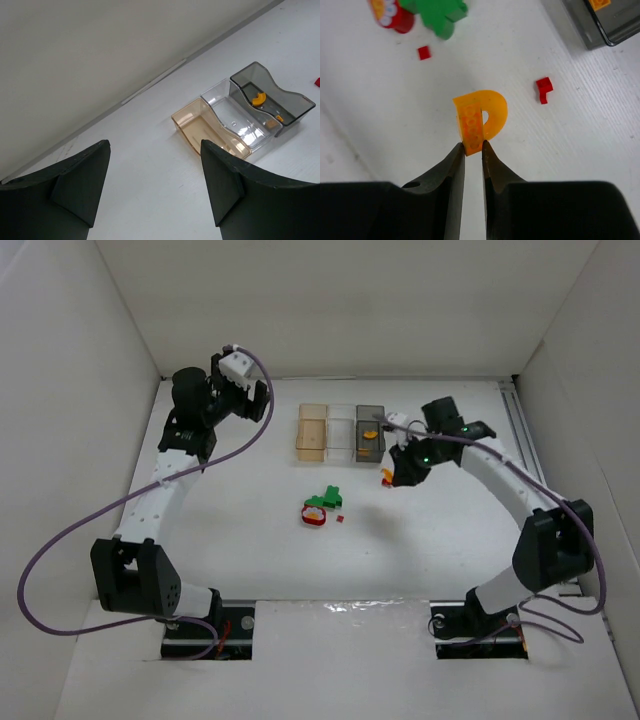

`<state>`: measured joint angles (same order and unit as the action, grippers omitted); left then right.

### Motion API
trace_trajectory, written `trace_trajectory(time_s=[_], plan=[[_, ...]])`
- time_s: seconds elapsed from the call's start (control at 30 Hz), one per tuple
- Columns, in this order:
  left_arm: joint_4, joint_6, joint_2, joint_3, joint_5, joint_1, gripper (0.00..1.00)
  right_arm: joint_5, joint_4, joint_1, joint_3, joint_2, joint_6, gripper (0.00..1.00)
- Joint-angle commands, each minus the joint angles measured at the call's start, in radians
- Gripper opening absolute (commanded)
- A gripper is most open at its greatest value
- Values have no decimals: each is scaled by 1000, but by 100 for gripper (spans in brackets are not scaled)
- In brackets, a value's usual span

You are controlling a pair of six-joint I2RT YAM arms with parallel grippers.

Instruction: Sort the legos into containers by color

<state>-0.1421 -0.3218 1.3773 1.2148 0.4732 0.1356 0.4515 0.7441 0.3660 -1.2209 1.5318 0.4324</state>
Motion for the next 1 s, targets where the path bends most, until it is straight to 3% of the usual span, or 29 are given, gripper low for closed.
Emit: trace_trajectory(time_s=[0.0,0.03,0.07,0.2,0.33,0.47,0.57,0.6,0.63,0.67,0.73,0.8,0.87,0.97], plan=[[-79,49,-9,-23,51,-2,70,502,329,-137,-160,36,286,0],[-88,49,-9,-32,51,7,70,557,442,-157,-205,113,503,0],[-88,49,-9,-32,51,7,70,608,636,-176,-244,155,611,0],[-99,85,-20,-52,79,25,70,791,638,-263,-266,171,589,0],[-99,86,-44,-90,130,47,70,861,638,-243,-275,142,621,0],[-108,76,-53,-113,111,59,70,871,638,-225,-284,171,608,0],[-97,66,-53,-113,100,59,70,781,638,-216,-260,180,647,0],[-87,50,-63,-113,100,59,70,754,608,-207,-250,168,622,6],[-77,50,-63,-113,100,59,70,727,574,-206,-241,168,588,20],[-77,37,-63,-127,100,59,70,663,460,-206,-227,153,538,25],[-77,36,-73,-142,100,59,70,532,208,-197,-148,84,194,31],[-77,36,-84,-153,88,59,70,358,-65,-174,-59,27,65,36],[-77,36,-84,-153,79,59,70,235,-194,-148,-19,-7,-66,43],[-77,36,-84,-153,68,59,70,109,-284,-84,6,5,-118,52]])
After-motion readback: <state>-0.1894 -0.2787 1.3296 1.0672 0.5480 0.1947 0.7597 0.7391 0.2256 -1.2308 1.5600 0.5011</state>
